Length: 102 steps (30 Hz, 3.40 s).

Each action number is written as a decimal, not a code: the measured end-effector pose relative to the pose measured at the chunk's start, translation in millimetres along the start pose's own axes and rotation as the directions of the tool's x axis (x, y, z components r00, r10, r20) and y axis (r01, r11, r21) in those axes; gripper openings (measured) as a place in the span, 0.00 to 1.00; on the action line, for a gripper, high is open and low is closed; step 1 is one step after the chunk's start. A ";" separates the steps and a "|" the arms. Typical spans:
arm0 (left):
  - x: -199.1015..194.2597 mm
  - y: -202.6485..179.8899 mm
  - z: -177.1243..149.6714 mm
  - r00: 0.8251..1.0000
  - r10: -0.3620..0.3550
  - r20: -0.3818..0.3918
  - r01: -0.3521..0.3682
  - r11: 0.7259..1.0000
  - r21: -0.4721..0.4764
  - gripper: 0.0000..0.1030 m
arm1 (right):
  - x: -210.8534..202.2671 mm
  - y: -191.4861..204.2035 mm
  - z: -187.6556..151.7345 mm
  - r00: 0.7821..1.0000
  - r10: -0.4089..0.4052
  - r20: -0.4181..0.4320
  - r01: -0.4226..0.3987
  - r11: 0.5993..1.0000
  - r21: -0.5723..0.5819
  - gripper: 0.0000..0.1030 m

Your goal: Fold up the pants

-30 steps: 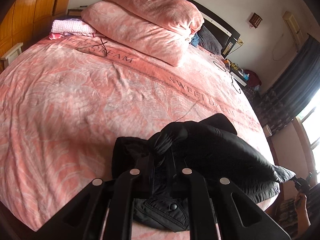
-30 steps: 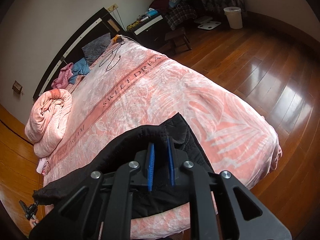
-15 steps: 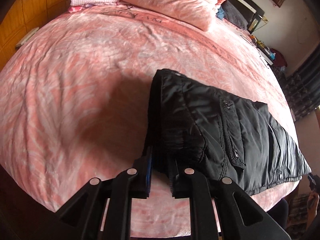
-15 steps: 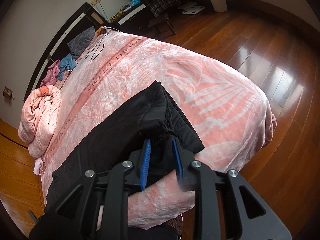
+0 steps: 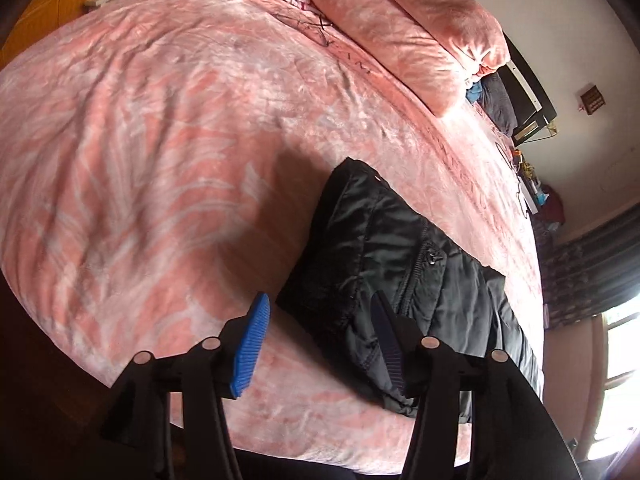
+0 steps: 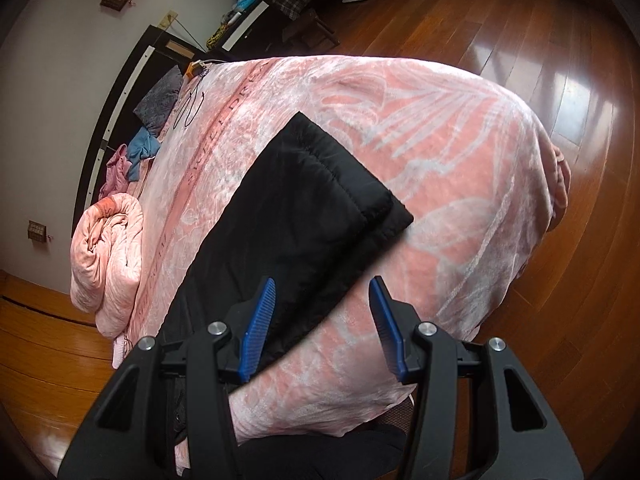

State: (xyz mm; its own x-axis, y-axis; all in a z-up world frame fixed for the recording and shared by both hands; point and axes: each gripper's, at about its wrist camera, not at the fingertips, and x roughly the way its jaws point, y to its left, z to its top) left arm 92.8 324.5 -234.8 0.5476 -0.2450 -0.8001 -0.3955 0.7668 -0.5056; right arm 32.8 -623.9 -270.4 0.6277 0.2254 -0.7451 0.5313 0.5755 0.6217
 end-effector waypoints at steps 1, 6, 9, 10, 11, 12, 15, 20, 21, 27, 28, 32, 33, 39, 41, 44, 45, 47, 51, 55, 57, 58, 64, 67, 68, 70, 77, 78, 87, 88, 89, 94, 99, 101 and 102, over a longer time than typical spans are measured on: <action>6.0 -5.6 -2.1 1.000 -0.006 -0.018 0.006 1.000 0.009 0.52 | 4.3 0.7 -3.9 1.000 -0.001 -0.012 0.001 1.000 0.001 0.49; 36.9 -29.4 -8.6 0.997 0.044 -0.068 -0.037 0.995 0.097 0.41 | 18.4 3.1 -14.7 0.999 0.019 -0.033 -0.018 1.000 0.021 0.49; 42.2 -34.6 -3.4 0.992 0.107 -0.061 -0.099 0.987 0.126 0.20 | 19.4 7.3 -15.0 0.999 0.023 -0.036 -0.022 1.000 0.017 0.49; 40.8 -33.8 -0.7 0.992 0.107 -0.060 -0.099 0.988 0.122 0.18 | 17.9 8.7 -14.0 0.999 0.027 -0.031 -0.026 0.999 0.018 0.49; 40.5 -34.1 1.6 0.992 0.109 -0.059 -0.102 0.987 0.122 0.17 | 16.0 9.2 -12.3 0.999 0.030 -0.022 -0.030 0.999 0.025 0.52; 38.9 -32.8 2.8 0.992 0.115 -0.058 -0.107 0.987 0.123 0.16 | 14.5 8.6 -9.7 0.999 0.035 -0.014 -0.034 0.999 0.035 0.53; 38.9 -31.9 3.9 0.988 0.143 -0.053 -0.135 0.983 0.122 0.14 | 9.3 7.4 -0.3 0.999 0.037 0.022 -0.039 0.997 0.064 0.53; 43.5 -30.2 2.7 0.984 0.167 -0.061 -0.159 0.981 0.109 0.14 | 6.2 -3.7 16.0 0.996 0.045 0.079 -0.056 0.988 0.145 0.53; 43.6 -31.0 2.4 0.983 0.170 -0.061 -0.163 0.980 0.116 0.14 | 7.5 -6.5 18.5 0.996 0.041 0.085 -0.054 0.986 0.160 0.53; 43.3 -33.1 3.1 0.982 0.181 -0.062 -0.172 0.977 0.126 0.14 | 26.6 -17.9 33.3 0.996 0.044 0.077 -0.060 0.972 0.226 0.44; 42.8 -34.1 3.8 0.981 0.184 -0.059 -0.176 0.976 0.127 0.14 | 29.4 -17.2 34.9 0.997 0.034 0.070 -0.049 0.972 0.228 0.41; 38.1 -36.0 7.2 0.981 0.190 -0.050 -0.183 0.976 0.114 0.14 | 25.8 -11.6 34.8 0.997 0.008 0.073 -0.023 0.978 0.208 0.09; 38.4 -36.1 7.2 0.980 0.194 -0.053 -0.187 0.976 0.113 0.14 | 23.2 -11.0 33.7 0.997 0.001 0.077 -0.017 0.979 0.201 0.04; 39.2 -35.4 5.9 0.978 0.199 -0.059 -0.191 0.974 0.119 0.14 | 15.7 -25.5 28.3 0.997 -0.002 0.075 -0.014 0.977 0.211 0.00; 40.2 -35.7 5.2 0.977 0.204 -0.066 -0.194 0.973 0.127 0.14 | 15.2 -31.0 26.8 0.997 0.003 0.073 -0.019 0.973 0.230 0.05; 41.0 -37.1 3.1 0.975 0.210 -0.068 -0.199 0.970 0.140 0.14 | 13.1 -36.9 26.9 0.996 0.019 0.092 -0.043 0.963 0.267 0.19; 41.2 -37.5 2.9 0.975 0.211 -0.066 -0.200 0.969 0.144 0.14 | 14.9 -37.7 27.6 0.995 0.030 0.090 -0.054 0.960 0.274 0.27; 42.1 -37.3 2.8 0.975 0.211 -0.066 -0.200 0.969 0.144 0.14 | 20.7 -37.9 30.4 0.995 0.057 0.082 -0.079 0.954 0.288 0.31; 43.3 -37.2 2.7 0.974 0.216 -0.067 -0.205 0.969 0.140 0.14 | 31.0 -34.1 38.0 0.994 0.068 0.086 -0.091 0.952 0.294 0.31; 42.6 -37.6 3.0 0.974 0.216 -0.060 -0.207 0.970 0.130 0.14 | 31.5 -31.2 39.6 0.995 0.036 0.096 -0.062 0.957 0.285 0.11; 40.6 -38.7 1.7 0.974 0.218 -0.057 -0.209 0.969 0.131 0.14 | 25.1 -30.2 37.2 0.994 0.025 0.110 -0.054 0.960 0.273 0.09; 40.0 -39.0 1.2 0.974 0.218 -0.057 -0.209 0.969 0.132 0.14 | 21.5 -29.7 35.0 0.993 0.022 0.118 -0.053 0.962 0.266 0.09; 41.4 -28.5 1.8 0.973 0.222 -0.060 -0.217 0.972 0.092 0.10 | 27.6 -41.8 30.6 0.996 0.006 0.091 -0.031 0.962 0.271 0.09; 41.8 -23.9 5.9 0.972 0.226 -0.059 -0.222 0.972 0.074 0.10 | 33.7 -41.9 33.0 0.996 0.001 0.085 -0.024 0.962 0.272 0.09; 41.5 -23.5 6.3 0.965 0.258 -0.053 -0.253 0.964 0.081 0.04 | 34.2 -41.0 33.5 0.996 0.000 0.085 -0.023 0.963 0.270 0.09; 41.8 -17.4 5.8 0.960 0.272 -0.068 -0.267 0.961 0.078 0.01 | 32.5 -41.4 34.6 0.996 0.022 0.083 -0.044 0.960 0.277 0.11; 15.3 -27.5 -11.3 0.984 0.177 -0.021 -0.173 0.976 0.129 0.55 | 7.2 -38.3 35.4 0.992 0.061 0.108 -0.088 0.959 0.269 0.45; 10.1 -28.5 -12.8 0.986 0.167 0.010 -0.167 0.979 0.121 0.75 | 5.9 -37.7 35.7 0.992 0.062 0.108 -0.089 0.960 0.267 0.49; 29.9 -35.3 -27.2 0.988 0.154 -0.011 -0.152 0.984 0.087 0.78 | 21.7 -41.7 34.5 0.994 0.062 0.088 -0.085 0.954 0.289 0.59; 31.8 -35.6 -28.8 0.988 0.152 -0.012 -0.150 0.985 0.080 0.78 | 24.8 -42.5 34.4 0.994 0.063 0.084 -0.085 0.953 0.290 0.59; 34.2 -36.2 -30.0 0.989 0.150 -0.015 -0.148 0.986 0.070 0.78 | 27.1 -44.0 34.6 0.995 0.061 0.082 -0.083 0.953 0.291 0.59; 41.5 -38.1 -32.6 0.986 0.168 -0.011 -0.167 0.985 0.053 0.79 | 38.5 -52.2 36.4 0.994 0.069 0.080 -0.091 0.947 0.308 0.59; 47.2 -39.7 -34.5 0.982 0.188 -0.012 -0.187 0.981 0.053 0.79 | 46.7 -57.6 38.0 0.992 0.095 0.088 -0.118 0.943 0.310 0.59; 49.1 -39.6 -35.6 0.981 0.196 -0.009 -0.195 0.979 0.052 0.79 | 49.1 -59.8 37.9 0.989 0.113 0.098 -0.138 0.941 0.308 0.59; 49.6 -39.6 -35.7 0.980 0.200 -0.006 -0.200 0.979 0.050 0.79 | 49.7 -60.5 37.5 0.987 0.124 0.106 -0.150 0.940 0.306 0.59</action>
State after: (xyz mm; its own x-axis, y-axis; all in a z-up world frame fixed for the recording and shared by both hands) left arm 109.2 260.8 -266.0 0.4529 -0.0902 -0.8870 -0.4592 0.8292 -0.3187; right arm 53.2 -677.0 -336.0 0.7451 0.2105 -0.6329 0.5791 0.2664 0.7705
